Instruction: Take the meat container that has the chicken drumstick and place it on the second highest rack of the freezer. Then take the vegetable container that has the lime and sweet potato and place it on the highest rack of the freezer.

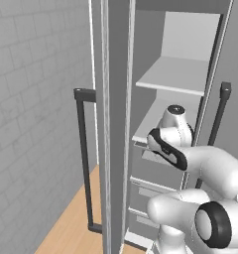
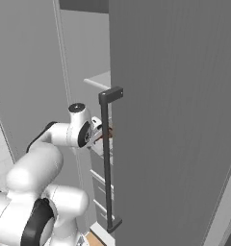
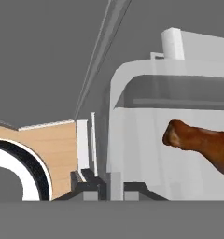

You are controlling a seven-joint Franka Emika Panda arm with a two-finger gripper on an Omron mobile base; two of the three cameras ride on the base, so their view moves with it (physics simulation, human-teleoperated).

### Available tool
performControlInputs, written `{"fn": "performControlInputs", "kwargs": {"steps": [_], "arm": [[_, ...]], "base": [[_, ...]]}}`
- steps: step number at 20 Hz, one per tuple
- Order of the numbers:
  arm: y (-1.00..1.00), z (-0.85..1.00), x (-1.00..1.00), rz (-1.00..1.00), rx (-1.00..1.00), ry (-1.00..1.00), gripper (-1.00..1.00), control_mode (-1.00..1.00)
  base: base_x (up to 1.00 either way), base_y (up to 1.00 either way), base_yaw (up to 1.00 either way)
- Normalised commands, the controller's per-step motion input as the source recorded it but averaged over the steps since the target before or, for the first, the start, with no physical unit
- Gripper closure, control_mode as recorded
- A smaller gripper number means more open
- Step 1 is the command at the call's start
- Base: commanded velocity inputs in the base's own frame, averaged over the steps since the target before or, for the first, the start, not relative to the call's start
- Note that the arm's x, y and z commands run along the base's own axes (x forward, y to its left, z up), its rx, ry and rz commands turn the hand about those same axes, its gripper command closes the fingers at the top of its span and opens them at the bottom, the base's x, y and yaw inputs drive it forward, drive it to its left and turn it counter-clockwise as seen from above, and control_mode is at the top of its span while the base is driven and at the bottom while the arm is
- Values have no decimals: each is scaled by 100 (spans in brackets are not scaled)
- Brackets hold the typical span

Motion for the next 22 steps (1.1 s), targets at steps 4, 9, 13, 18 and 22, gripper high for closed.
{"fn": "performControlInputs", "kwargs": {"steps": [4, 9, 13, 18, 22], "arm": [[-4, -15, 66, -4, 0, 0, 100, -100], [-21, -4, 51, -5, 0, 0, 100, -100], [-31, -12, 59, 0, 0, 0, 100, -100], [-21, -17, 47, 0, 0, 0, 100, -100], [-36, -16, 58, 0, 0, 0, 100, -100]], "base": [[0, 0, 0], [0, 0, 0], [0, 0, 0], [0, 0, 0], [0, 0, 0]]}}
